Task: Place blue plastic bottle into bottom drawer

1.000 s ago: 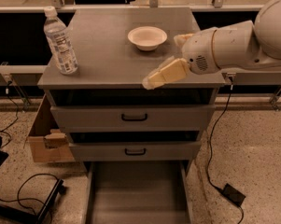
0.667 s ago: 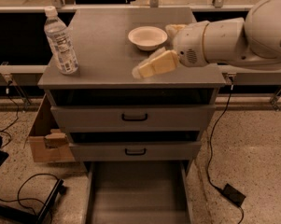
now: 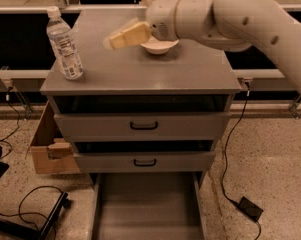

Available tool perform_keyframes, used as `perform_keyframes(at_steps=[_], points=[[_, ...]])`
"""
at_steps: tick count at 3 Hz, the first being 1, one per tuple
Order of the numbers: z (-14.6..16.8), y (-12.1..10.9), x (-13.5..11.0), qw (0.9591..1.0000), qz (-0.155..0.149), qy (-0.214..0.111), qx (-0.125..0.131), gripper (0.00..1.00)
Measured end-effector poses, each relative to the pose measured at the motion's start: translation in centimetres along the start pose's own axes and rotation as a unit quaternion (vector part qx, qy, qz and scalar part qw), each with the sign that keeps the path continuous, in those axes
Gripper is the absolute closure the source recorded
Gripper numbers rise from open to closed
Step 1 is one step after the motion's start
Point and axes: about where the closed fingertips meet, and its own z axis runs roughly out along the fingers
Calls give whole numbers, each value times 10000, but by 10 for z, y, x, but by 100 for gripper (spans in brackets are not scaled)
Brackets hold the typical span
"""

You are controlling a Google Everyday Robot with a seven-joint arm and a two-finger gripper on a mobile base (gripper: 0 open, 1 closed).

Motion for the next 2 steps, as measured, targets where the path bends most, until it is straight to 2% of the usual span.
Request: perform_keyframes(at_steps=[1, 2], points=[[59, -1, -8, 9998, -70, 2, -167, 0], [107, -3, 8, 9990, 293, -99, -318, 0]])
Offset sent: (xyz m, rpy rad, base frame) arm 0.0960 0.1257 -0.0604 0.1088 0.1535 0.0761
